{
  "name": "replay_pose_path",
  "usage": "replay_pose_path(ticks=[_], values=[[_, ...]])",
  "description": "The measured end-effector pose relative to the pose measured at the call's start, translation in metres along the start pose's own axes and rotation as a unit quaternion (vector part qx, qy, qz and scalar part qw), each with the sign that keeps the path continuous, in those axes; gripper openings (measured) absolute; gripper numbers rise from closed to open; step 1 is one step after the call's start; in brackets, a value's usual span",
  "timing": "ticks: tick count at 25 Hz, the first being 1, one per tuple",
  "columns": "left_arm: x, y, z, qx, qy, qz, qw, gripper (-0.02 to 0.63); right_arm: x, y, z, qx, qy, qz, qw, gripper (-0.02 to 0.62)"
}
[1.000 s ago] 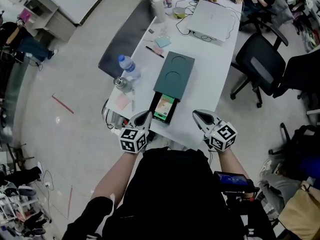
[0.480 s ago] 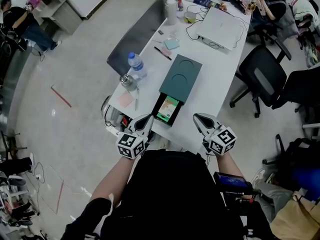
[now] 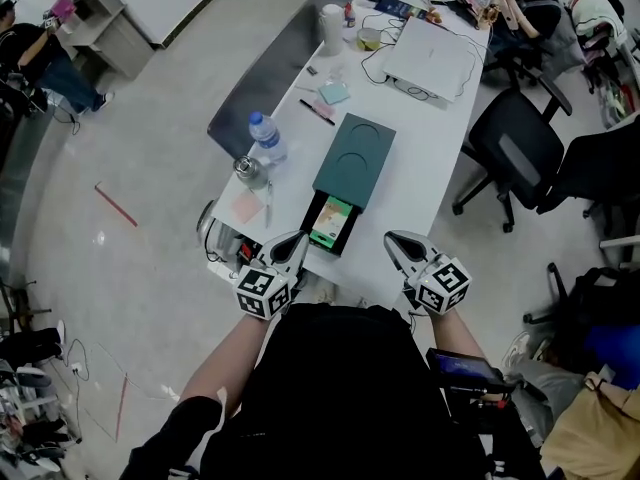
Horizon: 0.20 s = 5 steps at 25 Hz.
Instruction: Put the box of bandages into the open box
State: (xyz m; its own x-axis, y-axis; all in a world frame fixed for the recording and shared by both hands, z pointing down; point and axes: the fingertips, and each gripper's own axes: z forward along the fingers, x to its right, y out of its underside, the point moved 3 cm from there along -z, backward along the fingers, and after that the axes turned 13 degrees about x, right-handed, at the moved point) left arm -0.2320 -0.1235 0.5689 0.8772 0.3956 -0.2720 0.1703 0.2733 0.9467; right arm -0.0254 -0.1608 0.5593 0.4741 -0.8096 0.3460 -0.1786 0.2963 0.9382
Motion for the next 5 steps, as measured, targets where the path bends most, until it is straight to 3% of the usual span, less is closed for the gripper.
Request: replay_pose_path(ticks=[5], values=[[-0.0007,0.0017,0.0028,-0.007,0.003,-0.001,1.0000,0.008,-0.0020,0.0003,-0.0015,0.004,0.007,0.001,1.000,0.026]])
